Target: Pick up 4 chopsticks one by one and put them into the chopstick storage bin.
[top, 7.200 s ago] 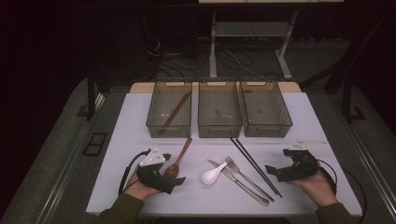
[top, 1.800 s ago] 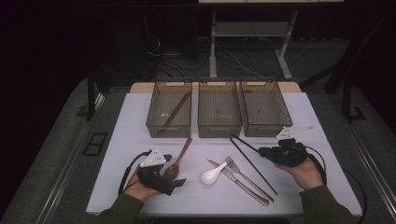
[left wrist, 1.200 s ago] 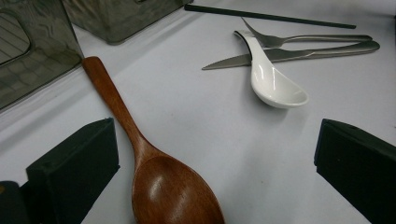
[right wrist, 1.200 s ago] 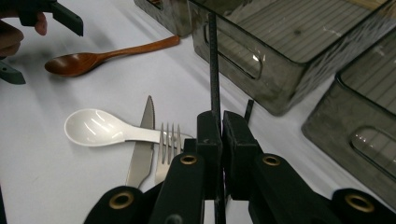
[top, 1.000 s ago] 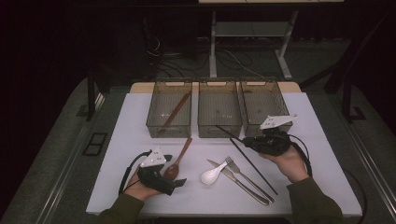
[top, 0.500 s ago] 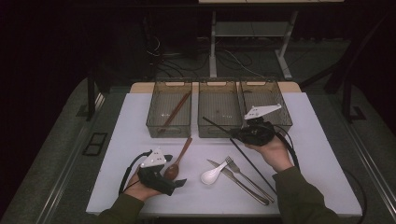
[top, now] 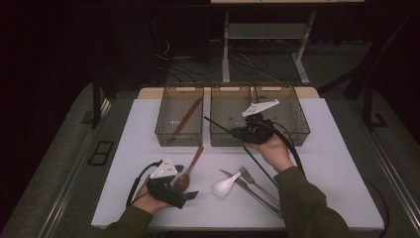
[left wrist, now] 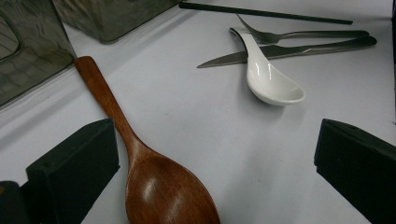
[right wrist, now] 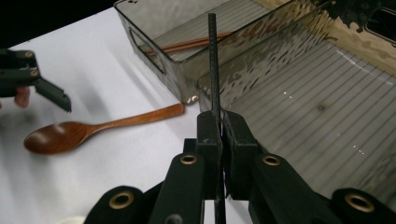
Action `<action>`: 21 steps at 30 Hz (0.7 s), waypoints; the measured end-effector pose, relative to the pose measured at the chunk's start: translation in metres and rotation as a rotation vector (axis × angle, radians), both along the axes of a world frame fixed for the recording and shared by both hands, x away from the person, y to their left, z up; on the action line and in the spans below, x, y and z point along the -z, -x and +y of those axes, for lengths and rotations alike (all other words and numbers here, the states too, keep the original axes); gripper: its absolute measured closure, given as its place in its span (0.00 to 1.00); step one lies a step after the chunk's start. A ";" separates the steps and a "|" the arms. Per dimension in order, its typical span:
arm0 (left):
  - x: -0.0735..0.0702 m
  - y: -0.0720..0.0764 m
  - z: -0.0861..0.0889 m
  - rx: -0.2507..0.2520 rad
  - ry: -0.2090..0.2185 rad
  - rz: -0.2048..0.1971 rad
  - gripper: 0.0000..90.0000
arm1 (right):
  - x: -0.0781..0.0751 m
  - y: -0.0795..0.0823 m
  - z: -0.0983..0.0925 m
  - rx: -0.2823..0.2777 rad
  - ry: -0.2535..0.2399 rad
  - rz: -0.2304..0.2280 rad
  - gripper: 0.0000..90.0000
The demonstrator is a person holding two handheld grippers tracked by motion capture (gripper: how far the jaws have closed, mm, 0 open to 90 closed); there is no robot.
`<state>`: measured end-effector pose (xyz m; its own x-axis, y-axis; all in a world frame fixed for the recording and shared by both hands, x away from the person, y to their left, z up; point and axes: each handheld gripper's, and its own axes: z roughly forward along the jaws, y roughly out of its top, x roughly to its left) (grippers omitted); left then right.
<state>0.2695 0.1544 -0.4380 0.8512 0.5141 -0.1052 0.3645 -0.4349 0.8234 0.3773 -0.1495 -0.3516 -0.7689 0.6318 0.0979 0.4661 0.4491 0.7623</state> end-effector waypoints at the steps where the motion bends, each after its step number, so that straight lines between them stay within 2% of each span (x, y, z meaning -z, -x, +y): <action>1: 0.000 0.000 0.000 0.000 0.000 0.000 0.00 | 0.000 -0.002 0.003 0.000 -0.001 0.003 0.96; 11: 0.000 -0.001 0.001 -0.006 0.006 0.001 0.00 | -0.006 -0.024 0.025 0.022 -0.006 0.019 0.96; 21: -0.001 -0.001 0.002 -0.004 0.015 -0.003 0.00 | -0.011 -0.044 0.053 0.034 0.012 0.026 0.96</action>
